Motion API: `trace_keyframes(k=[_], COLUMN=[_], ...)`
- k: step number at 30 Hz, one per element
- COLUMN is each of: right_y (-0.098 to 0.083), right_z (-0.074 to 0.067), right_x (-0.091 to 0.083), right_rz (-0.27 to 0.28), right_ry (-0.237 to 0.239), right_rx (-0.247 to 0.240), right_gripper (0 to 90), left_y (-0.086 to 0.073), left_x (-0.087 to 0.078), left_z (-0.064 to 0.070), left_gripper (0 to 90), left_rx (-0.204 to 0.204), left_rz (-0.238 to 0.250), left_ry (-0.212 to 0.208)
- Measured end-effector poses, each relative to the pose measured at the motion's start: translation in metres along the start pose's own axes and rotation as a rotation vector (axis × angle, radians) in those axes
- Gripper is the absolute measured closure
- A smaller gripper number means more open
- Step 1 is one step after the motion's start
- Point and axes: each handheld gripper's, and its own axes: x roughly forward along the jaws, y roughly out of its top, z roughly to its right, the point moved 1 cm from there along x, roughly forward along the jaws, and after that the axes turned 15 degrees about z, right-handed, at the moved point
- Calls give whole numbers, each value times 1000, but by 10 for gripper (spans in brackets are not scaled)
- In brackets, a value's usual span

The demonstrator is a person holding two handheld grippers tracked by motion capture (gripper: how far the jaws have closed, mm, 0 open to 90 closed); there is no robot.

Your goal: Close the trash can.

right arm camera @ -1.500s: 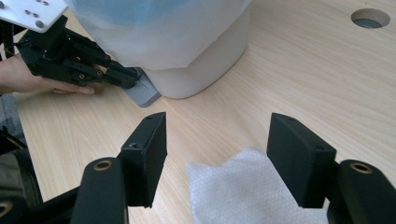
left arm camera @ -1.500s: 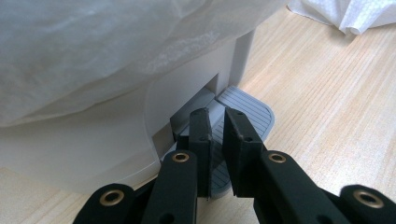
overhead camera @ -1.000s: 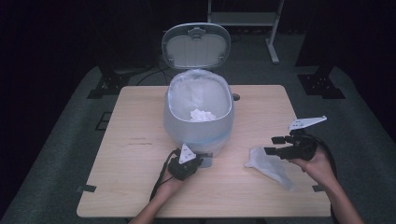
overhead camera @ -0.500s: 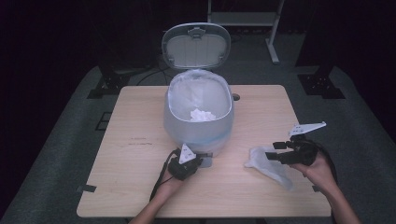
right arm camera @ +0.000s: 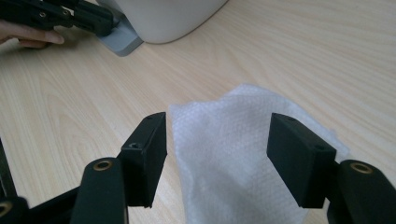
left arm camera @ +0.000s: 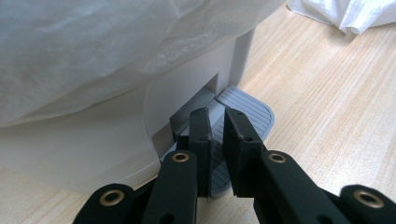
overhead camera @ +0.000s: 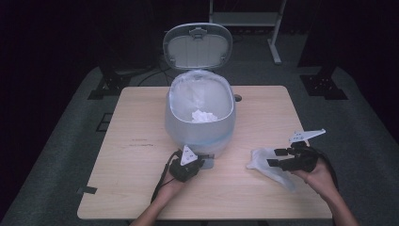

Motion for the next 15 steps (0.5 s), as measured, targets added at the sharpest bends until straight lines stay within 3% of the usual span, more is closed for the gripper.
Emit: trace_keyframes(k=[15], right_y=[-18], right_z=[0], right_x=[14], right_rz=[-35], right_ry=[3], right_rx=[-8], right_gripper=[363], left_y=[0], left_x=[0], left_z=[0], left_gripper=[815], left_rx=[0], left_rz=[-1], left_ry=[1])
